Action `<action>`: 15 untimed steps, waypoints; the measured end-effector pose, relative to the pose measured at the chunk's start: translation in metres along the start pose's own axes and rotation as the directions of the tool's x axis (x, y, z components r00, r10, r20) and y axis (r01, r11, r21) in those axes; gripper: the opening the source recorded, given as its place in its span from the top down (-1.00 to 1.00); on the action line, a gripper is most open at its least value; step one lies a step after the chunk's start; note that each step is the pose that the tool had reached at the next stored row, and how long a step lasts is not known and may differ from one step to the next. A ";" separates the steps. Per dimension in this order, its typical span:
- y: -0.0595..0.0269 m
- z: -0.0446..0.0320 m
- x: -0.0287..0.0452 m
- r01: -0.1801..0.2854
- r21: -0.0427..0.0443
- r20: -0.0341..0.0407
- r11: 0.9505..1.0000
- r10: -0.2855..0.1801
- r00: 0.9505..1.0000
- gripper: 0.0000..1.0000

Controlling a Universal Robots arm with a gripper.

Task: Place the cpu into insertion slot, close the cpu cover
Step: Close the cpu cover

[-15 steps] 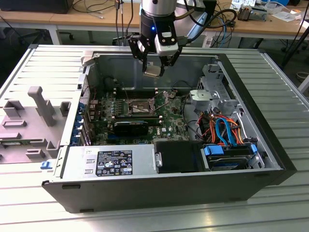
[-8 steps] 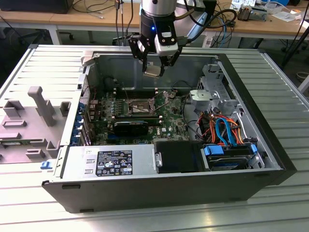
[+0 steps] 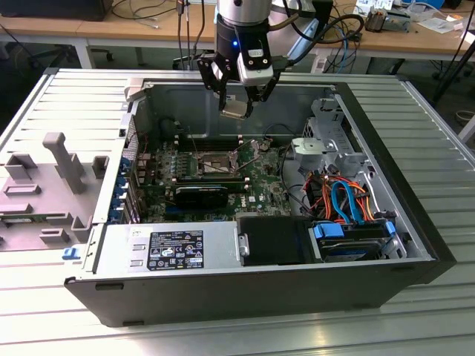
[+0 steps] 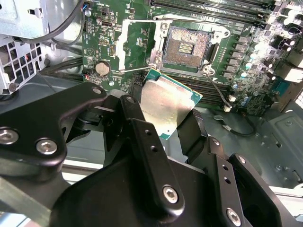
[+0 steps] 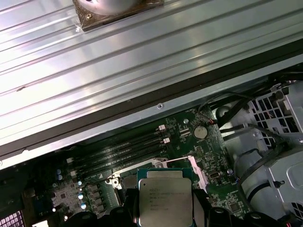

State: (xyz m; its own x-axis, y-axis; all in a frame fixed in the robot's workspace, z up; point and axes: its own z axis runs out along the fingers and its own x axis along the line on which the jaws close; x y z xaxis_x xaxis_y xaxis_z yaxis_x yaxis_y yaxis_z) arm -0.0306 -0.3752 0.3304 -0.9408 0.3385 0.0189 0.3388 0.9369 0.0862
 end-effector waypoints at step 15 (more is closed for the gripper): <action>0.0000 0.0000 0.0000 -0.012 0.000 0.001 1.000 0.012 1.000 -0.09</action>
State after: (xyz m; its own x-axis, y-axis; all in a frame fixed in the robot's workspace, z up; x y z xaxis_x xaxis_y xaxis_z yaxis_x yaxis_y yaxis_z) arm -0.0306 -0.3753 0.3304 -0.9367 0.3495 0.0189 0.3498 0.9328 0.0862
